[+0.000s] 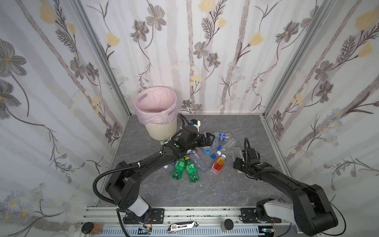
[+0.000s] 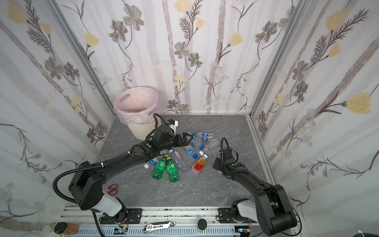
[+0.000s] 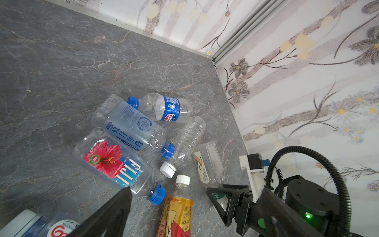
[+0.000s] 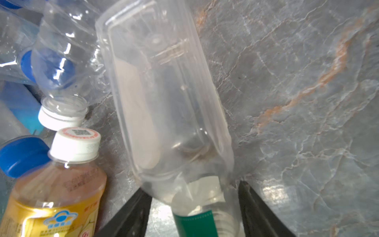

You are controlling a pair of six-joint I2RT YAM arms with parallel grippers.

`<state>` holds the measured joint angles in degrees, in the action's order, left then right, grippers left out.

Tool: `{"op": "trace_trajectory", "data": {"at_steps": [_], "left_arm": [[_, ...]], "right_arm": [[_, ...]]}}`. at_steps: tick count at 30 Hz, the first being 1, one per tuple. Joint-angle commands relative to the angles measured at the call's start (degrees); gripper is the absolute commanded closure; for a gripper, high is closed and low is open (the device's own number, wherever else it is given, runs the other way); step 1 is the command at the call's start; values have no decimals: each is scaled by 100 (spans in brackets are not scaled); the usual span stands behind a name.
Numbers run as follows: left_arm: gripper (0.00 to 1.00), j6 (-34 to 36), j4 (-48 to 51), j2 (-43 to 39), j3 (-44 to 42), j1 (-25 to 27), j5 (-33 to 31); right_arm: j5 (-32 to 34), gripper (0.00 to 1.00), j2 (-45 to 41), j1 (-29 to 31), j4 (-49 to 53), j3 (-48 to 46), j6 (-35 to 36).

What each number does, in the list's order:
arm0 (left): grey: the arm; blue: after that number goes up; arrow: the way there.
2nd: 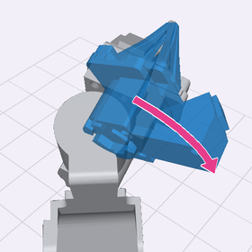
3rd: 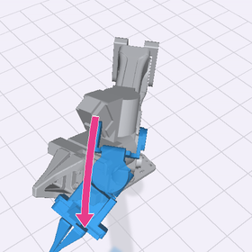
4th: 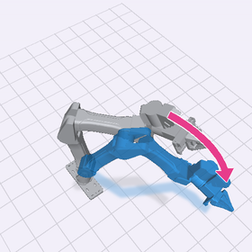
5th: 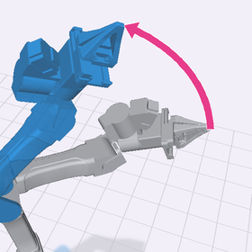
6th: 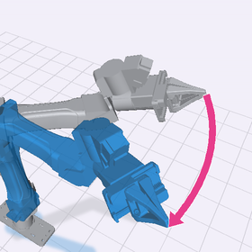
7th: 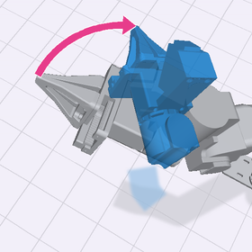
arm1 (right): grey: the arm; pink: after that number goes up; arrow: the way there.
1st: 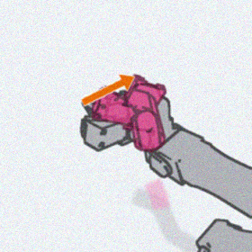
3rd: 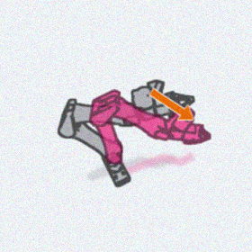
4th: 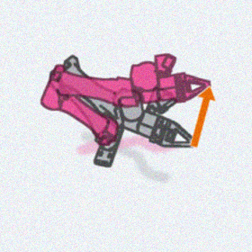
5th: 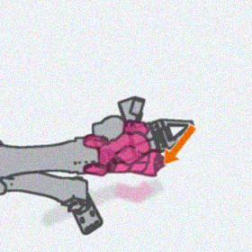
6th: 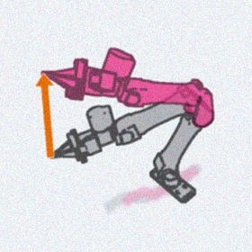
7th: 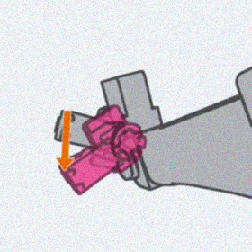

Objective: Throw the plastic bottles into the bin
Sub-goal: 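Close the right gripper on the clear green-label bottle's base, then lift the green-label bottle with the right gripper toward the left gripper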

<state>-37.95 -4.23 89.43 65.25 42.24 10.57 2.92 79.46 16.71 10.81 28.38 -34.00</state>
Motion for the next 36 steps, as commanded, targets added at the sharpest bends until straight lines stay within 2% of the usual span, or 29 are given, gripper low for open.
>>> {"op": "trace_trajectory", "data": {"at_steps": [1, 8, 11, 14, 20, 26, 36], "left_arm": [[0, -78, -184, 17, 66, 25, -11], [0, -81, -184, -35, -1, 30, -48], [0, -98, -184, -28, 7, 30, -38], [0, -107, -184, -23, 39, 31, -11], [0, -18, -184, 3, 170, 30, 11], [0, 200, -175, 87, 455, 30, 100], [0, 256, -166, 475, 1229, -30, 473]], "right_arm": [[-171, 37, 14, 5, -157, -43, -17], [-301, 51, 156, 34, -281, -60, 10], [-322, 61, 159, 34, -289, -45, 12], [-375, 68, 52, 34, -218, 30, 44], [-638, 69, -374, 43, 8, 410, 108], [-1280, 69, -612, 91, 68, 991, 208], [-1631, 70, -483, 664, -238, 1944, 373]]}}
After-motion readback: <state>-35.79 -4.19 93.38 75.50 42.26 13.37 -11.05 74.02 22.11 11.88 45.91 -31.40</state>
